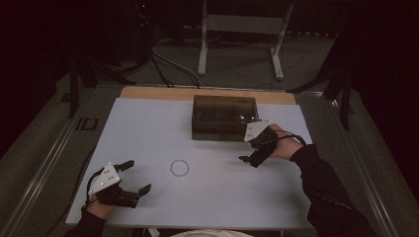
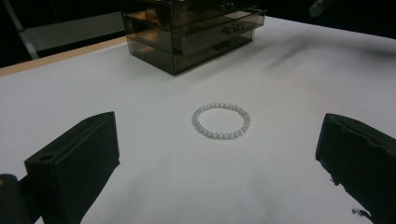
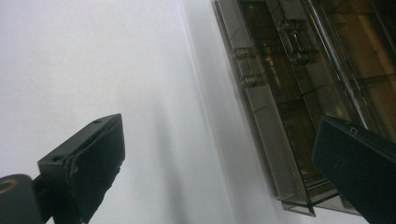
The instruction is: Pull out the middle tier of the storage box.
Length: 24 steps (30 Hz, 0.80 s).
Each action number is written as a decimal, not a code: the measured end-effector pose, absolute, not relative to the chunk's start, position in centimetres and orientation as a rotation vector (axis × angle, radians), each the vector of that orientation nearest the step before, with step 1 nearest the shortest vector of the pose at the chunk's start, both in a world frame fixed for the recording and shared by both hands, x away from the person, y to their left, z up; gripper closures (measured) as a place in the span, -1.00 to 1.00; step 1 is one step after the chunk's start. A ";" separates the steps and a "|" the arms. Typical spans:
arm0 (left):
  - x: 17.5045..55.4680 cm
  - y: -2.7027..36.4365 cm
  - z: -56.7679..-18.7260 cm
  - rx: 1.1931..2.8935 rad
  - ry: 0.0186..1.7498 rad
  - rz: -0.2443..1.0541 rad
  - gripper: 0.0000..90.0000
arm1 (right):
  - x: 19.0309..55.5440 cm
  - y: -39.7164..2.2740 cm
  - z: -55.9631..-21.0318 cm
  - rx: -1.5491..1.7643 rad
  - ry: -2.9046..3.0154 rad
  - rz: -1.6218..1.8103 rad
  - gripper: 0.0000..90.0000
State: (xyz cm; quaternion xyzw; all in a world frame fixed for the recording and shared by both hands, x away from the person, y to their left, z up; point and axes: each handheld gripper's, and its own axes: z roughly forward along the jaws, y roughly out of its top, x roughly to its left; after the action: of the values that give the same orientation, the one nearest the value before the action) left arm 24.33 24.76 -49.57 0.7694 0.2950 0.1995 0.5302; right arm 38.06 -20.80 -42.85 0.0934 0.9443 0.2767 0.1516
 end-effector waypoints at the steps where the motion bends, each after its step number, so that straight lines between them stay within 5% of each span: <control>1: 24.3 24.8 -49.6 1.836 0.705 0.476 -0.98 | 38.3 -21.0 -42.7 0.282 2.733 0.810 -0.95; 24: 24.3 24.7 -49.6 1.839 0.703 0.472 -0.98 | 41.5 -21.3 -40.7 0.257 2.871 0.773 -0.81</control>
State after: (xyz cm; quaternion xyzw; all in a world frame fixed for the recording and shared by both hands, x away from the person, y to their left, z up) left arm 24.31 24.72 -49.61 0.7704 0.2944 0.1977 0.5298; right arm 41.55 -21.29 -40.75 0.0859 0.9590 0.2584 0.0787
